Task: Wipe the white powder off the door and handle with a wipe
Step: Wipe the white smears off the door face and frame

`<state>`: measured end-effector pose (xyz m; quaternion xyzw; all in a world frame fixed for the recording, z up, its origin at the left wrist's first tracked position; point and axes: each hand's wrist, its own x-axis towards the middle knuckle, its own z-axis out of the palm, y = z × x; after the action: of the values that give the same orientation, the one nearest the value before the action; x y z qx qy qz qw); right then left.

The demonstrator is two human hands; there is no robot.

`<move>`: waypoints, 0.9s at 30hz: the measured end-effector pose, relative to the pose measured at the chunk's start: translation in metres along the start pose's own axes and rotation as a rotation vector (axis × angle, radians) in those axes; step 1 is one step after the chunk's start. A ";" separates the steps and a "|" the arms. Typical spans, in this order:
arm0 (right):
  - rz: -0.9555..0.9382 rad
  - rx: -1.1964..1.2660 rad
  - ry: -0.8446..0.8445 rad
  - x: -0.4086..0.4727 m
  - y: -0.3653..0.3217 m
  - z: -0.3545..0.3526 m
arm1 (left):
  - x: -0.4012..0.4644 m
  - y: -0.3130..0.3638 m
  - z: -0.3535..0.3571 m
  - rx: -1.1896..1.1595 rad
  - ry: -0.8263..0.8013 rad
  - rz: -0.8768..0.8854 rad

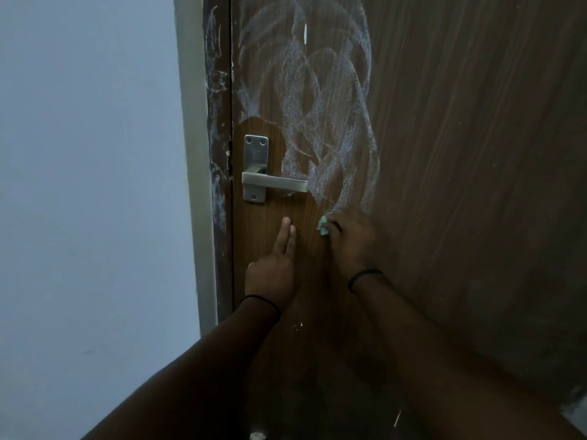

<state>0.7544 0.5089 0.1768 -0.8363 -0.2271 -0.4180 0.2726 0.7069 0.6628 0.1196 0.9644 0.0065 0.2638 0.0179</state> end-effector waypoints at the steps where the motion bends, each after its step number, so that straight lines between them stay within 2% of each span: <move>1: -0.051 -0.026 -0.067 -0.006 -0.005 0.006 | 0.000 -0.001 -0.001 0.003 -0.004 0.001; 2: -0.100 -0.058 -0.104 -0.015 -0.005 0.008 | 0.000 -0.002 -0.002 0.008 -0.008 0.008; 4: -0.136 -0.063 -0.072 -0.028 0.007 0.002 | 0.002 -0.007 -0.005 0.023 -0.017 0.033; 7: 0.014 -0.065 0.096 -0.026 0.033 -0.018 | 0.003 -0.011 -0.006 0.030 -0.022 0.045; 9: 0.111 -0.042 0.147 -0.007 0.037 -0.022 | 0.003 -0.008 -0.004 0.026 -0.019 0.029; 11: 0.111 -0.010 0.134 0.013 0.020 -0.016 | 0.003 -0.003 -0.002 0.016 -0.013 0.013; 16: -0.186 -0.113 -0.055 -0.003 -0.020 0.014 | 0.002 -0.005 -0.003 0.008 -0.019 0.013; 18: -0.146 -0.094 -0.047 -0.015 -0.004 0.006 | 0.002 -0.009 -0.004 0.015 -0.023 0.023; 23: 0.115 -0.072 0.211 0.014 0.025 -0.027 | 0.002 -0.006 0.001 0.011 -0.013 0.002; 25: 0.067 -0.090 0.186 0.030 0.005 -0.022 | 0.002 -0.002 0.002 0.004 -0.012 -0.013; 27: -0.046 -0.141 0.079 0.028 -0.018 -0.008 | 0.002 -0.002 0.002 -0.015 -0.016 -0.018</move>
<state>0.7539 0.5216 0.2092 -0.8309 -0.2054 -0.4717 0.2121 0.7093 0.6644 0.1189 0.9663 0.0132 0.2557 0.0273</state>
